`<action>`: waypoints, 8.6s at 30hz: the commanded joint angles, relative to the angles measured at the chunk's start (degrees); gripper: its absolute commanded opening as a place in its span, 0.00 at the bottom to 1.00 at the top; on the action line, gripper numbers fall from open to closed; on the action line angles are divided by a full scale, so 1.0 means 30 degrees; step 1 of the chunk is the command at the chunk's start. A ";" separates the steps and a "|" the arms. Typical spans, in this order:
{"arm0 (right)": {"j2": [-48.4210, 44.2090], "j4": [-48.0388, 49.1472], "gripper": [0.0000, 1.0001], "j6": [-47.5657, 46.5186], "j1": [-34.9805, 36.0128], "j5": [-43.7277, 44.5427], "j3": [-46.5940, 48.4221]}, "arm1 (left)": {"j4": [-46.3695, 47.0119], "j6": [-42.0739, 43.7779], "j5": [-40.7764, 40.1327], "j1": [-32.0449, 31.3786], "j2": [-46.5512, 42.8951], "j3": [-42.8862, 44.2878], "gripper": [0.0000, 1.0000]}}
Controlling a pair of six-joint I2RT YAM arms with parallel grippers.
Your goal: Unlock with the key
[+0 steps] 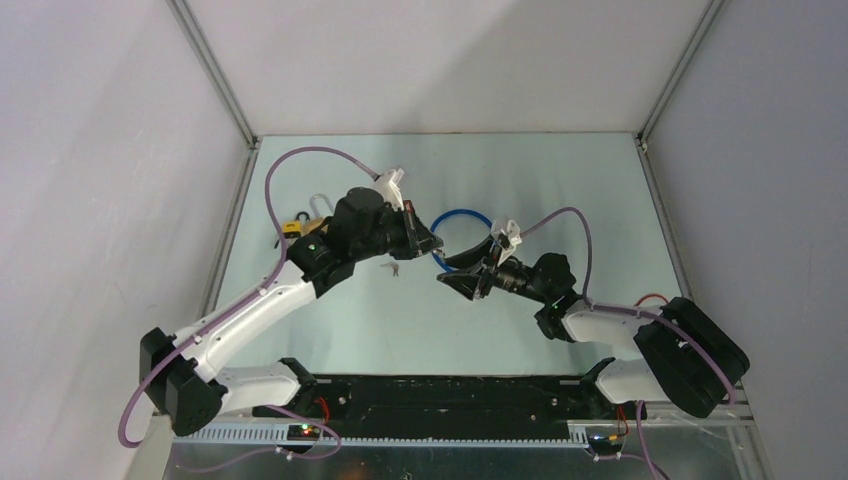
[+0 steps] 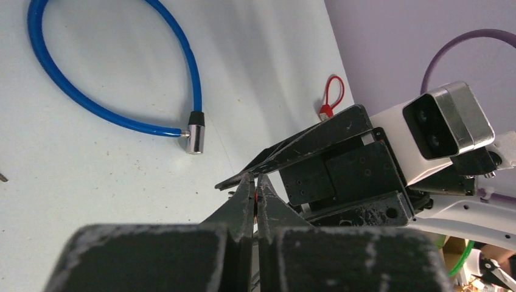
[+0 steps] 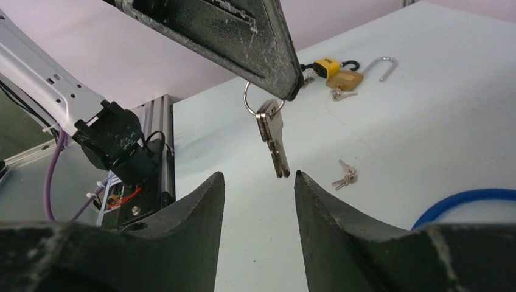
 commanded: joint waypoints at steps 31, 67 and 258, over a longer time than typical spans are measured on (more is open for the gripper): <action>-0.3575 -1.2699 0.00 0.0240 -0.0718 -0.4516 0.4112 | -0.0940 0.7485 0.1928 0.0412 -0.2262 0.0997 0.69; -0.3539 -2.2704 0.00 -0.4599 -0.0603 -0.7379 0.8361 | -0.3968 1.2436 0.9884 -0.0793 0.1859 0.2910 0.29; -0.8010 -1.7041 0.00 0.4565 -0.3273 -0.5216 0.8507 | 1.2129 0.2577 0.7157 -0.1104 -0.3675 -0.5770 0.01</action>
